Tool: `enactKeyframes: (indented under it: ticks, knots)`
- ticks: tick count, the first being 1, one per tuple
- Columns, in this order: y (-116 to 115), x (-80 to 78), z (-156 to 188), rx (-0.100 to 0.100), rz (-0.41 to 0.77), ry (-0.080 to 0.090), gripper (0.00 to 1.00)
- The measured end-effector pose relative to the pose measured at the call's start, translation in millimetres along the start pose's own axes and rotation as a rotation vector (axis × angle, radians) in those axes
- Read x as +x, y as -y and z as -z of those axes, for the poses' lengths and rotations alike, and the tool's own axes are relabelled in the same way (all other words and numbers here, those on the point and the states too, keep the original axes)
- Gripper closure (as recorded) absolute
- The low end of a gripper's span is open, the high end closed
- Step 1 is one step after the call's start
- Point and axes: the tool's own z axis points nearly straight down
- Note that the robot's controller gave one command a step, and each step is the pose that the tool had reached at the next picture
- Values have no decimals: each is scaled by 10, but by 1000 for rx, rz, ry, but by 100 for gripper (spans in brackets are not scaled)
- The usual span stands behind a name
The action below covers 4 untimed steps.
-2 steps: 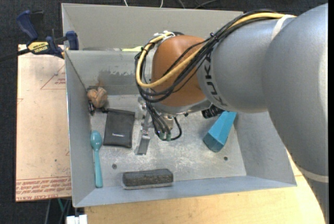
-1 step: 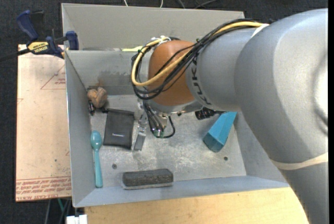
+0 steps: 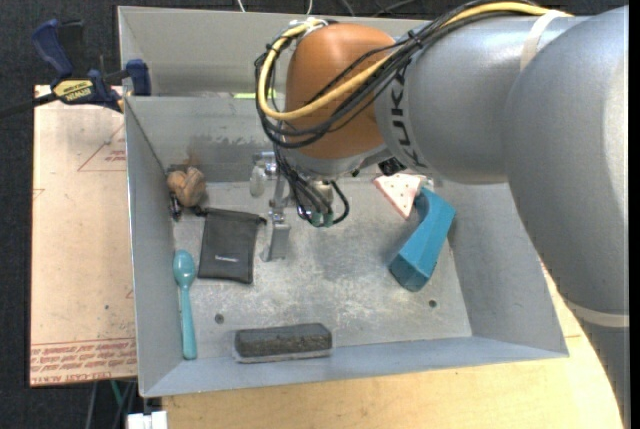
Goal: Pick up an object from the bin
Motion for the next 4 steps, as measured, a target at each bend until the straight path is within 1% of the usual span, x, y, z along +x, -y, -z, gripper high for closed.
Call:
enactKeyframes:
  ticks: [1, 2, 3, 4]
  knots:
    - [-18, -76, -77, 1, 64, 0, 0]
    - [-357, 244, -561, -2, 0, 6, 0]
    - [-137, 148, -749, -1, -72, 5, 0]
    - [-15, 127, -801, 0, 27, 3, 0]
